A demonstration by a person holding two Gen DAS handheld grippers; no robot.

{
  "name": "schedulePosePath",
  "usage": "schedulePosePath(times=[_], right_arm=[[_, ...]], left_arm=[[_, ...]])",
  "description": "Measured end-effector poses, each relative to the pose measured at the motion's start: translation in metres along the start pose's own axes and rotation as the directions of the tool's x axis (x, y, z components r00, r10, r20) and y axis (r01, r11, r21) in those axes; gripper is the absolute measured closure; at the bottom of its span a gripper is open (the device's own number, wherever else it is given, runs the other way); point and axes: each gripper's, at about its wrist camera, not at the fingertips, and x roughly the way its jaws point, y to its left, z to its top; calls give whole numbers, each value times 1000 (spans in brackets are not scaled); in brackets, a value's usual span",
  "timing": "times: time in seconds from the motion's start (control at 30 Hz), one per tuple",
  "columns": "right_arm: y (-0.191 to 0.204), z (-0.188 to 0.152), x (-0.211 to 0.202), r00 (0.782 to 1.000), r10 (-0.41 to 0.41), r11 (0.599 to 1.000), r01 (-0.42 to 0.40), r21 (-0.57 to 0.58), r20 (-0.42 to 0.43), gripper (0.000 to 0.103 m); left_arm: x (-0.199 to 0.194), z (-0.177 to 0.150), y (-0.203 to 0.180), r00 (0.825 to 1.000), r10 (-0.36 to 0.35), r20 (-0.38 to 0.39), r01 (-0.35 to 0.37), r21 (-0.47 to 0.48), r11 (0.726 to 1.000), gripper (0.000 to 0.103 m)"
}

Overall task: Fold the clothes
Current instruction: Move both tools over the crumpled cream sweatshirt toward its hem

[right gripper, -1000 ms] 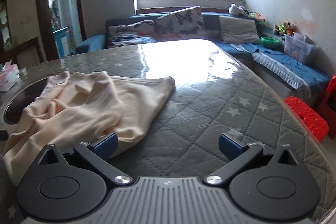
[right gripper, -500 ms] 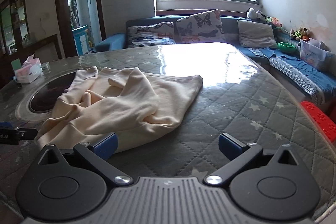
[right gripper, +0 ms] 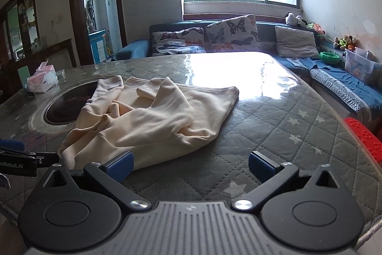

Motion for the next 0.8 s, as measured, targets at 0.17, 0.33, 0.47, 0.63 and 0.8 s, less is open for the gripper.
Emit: schedulePosePath(times=[0.17, 0.33, 0.47, 0.63, 0.8], right_arm=[[2, -3, -6, 1000, -1, 1000, 1, -6, 7, 0], [7, -7, -10, 1000, 11, 1000, -11, -16, 10, 0], [11, -10, -13, 1000, 19, 999, -19, -32, 6, 0], [16, -13, -17, 1000, 31, 998, -30, -50, 5, 0], [19, -14, -19, 999, 36, 997, -36, -61, 3, 0]], left_arm=[[-7, -5, -5, 1000, -1, 5, 1, 8, 1000, 0], [-13, -11, -7, 1000, 4, 11, -5, 16, 1000, 0], [-17, -14, -9, 1000, 5, 16, -5, 26, 1000, 0], [-21, -15, -13, 1000, 4, 24, -5, 37, 999, 0], [-24, -17, -19, 1000, -5, 27, 4, 55, 998, 0]])
